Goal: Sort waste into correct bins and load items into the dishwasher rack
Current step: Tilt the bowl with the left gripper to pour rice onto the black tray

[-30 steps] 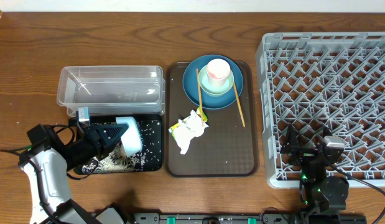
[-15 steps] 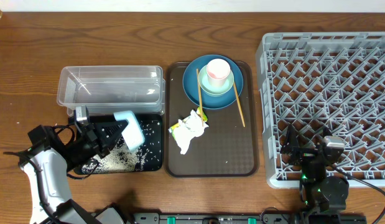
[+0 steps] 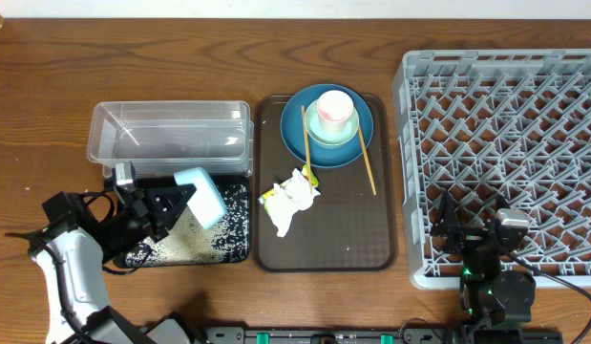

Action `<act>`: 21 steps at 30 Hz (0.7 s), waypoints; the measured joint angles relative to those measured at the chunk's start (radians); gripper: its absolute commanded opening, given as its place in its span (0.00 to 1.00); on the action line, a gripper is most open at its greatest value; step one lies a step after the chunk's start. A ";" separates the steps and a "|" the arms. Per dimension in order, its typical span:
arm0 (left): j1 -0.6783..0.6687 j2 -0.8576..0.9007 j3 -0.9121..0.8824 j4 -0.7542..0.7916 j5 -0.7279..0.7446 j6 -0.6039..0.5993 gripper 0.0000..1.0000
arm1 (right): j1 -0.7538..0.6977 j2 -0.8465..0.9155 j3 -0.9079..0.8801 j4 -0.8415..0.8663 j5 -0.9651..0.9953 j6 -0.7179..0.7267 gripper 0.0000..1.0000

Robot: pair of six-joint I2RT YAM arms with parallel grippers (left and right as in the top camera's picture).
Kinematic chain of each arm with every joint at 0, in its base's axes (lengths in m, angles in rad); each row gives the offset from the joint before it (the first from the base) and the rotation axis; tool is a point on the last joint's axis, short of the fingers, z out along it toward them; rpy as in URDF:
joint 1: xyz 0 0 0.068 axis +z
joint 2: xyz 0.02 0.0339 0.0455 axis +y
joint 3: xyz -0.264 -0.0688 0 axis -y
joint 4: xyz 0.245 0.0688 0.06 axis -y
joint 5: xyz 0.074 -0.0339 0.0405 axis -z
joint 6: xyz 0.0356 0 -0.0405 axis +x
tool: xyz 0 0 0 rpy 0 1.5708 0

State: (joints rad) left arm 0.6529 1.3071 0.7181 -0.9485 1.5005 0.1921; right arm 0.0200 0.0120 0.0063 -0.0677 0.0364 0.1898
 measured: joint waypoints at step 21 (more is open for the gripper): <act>0.000 0.000 0.000 0.007 -0.051 -0.042 0.06 | 0.000 0.000 0.000 0.000 0.000 0.000 0.99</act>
State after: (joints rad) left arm 0.6529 1.3071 0.7181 -0.9413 1.4494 0.1505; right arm 0.0200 0.0120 0.0063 -0.0677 0.0364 0.1898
